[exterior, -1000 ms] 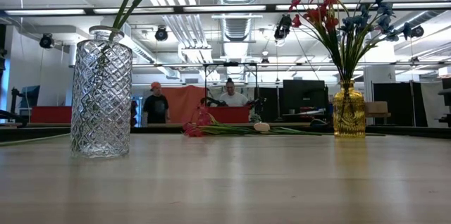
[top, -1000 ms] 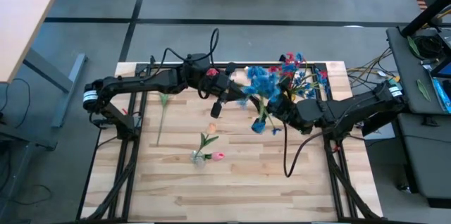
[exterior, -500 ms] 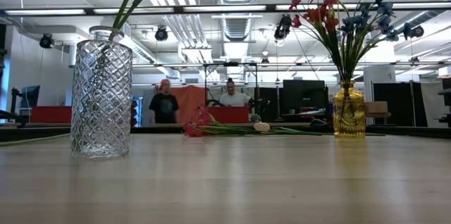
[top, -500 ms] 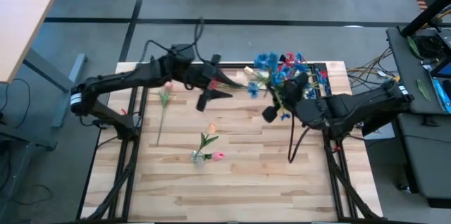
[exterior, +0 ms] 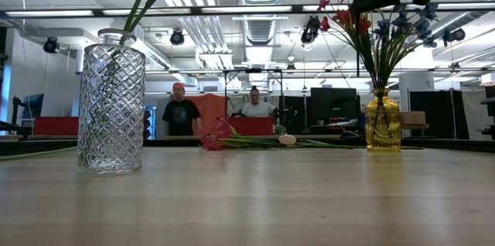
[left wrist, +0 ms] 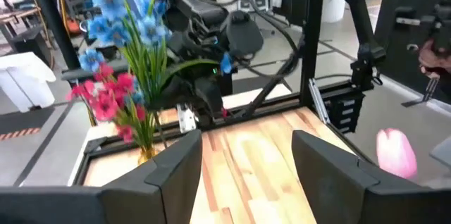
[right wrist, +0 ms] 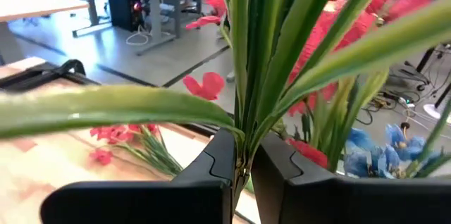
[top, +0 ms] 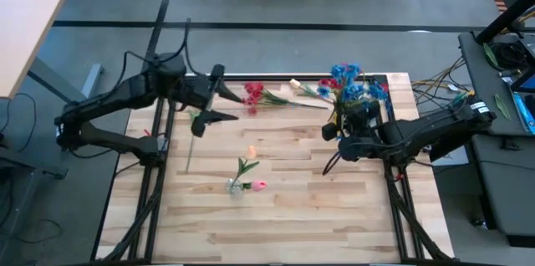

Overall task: Sort flowers into vase by color
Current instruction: Put the blue flowers into the yellow vase

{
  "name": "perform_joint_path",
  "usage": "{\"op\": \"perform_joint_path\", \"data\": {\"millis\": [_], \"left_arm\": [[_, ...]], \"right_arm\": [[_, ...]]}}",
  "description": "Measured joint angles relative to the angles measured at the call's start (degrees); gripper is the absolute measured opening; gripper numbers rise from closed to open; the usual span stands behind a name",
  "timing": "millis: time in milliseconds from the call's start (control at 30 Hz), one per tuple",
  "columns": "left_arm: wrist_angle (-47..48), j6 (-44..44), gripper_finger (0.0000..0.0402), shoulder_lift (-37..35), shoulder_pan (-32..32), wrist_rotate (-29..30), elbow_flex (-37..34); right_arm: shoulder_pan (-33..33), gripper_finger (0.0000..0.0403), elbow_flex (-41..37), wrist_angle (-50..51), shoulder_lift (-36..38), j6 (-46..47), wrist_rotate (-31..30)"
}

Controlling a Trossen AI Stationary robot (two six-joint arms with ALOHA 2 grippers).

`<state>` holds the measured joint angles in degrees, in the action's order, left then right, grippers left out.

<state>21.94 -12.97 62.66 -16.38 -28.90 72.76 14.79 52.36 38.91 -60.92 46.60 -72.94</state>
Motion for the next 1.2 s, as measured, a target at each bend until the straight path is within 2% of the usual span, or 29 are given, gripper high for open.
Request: {"op": "perform_joint_path", "data": {"millis": [200,433,700,1067,1133,1200], "left_arm": [[-3.66,2.26,0.0196,-5.86,0.04,3.04,-8.42],[-6.65,4.98,0.0196,-11.61,0.04,6.09,-14.18],[-6.45,5.28,0.0196,-15.92,0.04,8.96,-15.92],[-4.44,5.05,0.0196,-16.84,0.00,9.21,-15.92],[-3.73,4.98,0.0196,-16.86,0.04,11.27,-15.92],[-2.34,4.94,0.0196,-17.01,0.05,15.73,-15.92]], "right_arm": [[-0.97,0.0018,-0.35,0.50,0.35,0.05,-0.72],[-1.34,0.0018,2.51,8.69,0.59,0.36,-0.58],[-4.81,0.0018,4.27,14.65,0.59,0.36,-0.62],[-9.84,0.0018,1.20,14.87,0.54,4.06,-0.66],[-10.21,0.0018,0.72,14.94,0.54,5.59,-0.62],[-10.35,0.0018,0.63,14.83,0.47,6.70,-0.67]]}}
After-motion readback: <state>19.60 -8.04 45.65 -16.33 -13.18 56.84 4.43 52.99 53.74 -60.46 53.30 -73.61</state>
